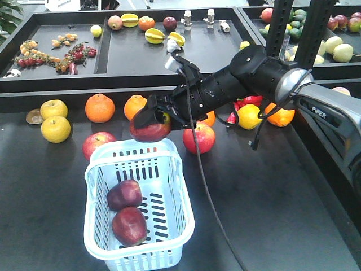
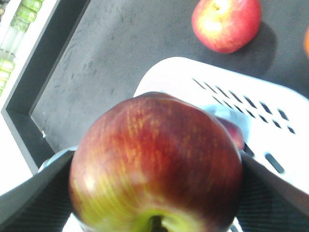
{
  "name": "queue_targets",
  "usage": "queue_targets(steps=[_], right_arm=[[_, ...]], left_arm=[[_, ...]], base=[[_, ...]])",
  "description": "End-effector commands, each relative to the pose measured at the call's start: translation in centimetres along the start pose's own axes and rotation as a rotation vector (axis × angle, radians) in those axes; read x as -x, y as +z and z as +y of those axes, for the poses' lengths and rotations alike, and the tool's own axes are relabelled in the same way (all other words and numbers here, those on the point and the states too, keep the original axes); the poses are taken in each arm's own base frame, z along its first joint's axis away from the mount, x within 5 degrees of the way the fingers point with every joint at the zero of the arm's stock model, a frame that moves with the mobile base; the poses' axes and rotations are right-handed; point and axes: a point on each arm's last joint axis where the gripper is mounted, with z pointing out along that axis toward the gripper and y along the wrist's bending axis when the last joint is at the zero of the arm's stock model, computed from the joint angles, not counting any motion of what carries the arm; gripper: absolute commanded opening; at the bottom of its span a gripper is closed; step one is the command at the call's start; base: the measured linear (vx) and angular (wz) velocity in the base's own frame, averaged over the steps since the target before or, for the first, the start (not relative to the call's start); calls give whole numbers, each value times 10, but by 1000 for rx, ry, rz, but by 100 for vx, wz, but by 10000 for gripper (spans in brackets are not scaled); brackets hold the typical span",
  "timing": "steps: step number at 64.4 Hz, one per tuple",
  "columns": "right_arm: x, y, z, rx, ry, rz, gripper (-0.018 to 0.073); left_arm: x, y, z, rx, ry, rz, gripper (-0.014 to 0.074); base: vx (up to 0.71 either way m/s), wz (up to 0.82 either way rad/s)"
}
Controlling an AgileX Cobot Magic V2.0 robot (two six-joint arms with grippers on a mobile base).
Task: Pick three apples into basket with both arms
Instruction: 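Carry the apple over the basket with the right gripper, then open the right gripper to drop the apple into the basket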
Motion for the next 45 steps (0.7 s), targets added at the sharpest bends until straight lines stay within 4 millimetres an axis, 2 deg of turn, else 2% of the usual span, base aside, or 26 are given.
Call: queue_targets(steps=[1, 10, 21, 30, 36, 42, 45], right_arm=[[18, -30, 30, 50, -40, -110, 474], [15, -29, 31, 61, -44, -77, 622], [12, -29, 32, 74, -45, -45, 692], [13, -29, 32, 72, -39, -52, 684], [15, -30, 31, 64, -47, -70, 644], [21, -39, 28, 38, -51, -108, 547], [26, -49, 24, 5, -66, -132, 463]], left_arm=[[9, -8, 0, 19, -1, -82, -6], [9, -8, 0, 19, -1, -82, -6], [9, -8, 0, 19, -1, -82, -6], [9, -8, 0, 19, -1, -82, -6], [9, -8, 0, 19, -1, -82, -6], [9, -8, 0, 19, -1, -82, -6], [9, -8, 0, 19, -1, -82, -6]], base=[[0, 0], [0, 0], [0, 0], [0, 0], [0, 0], [0, 0], [0, 0]])
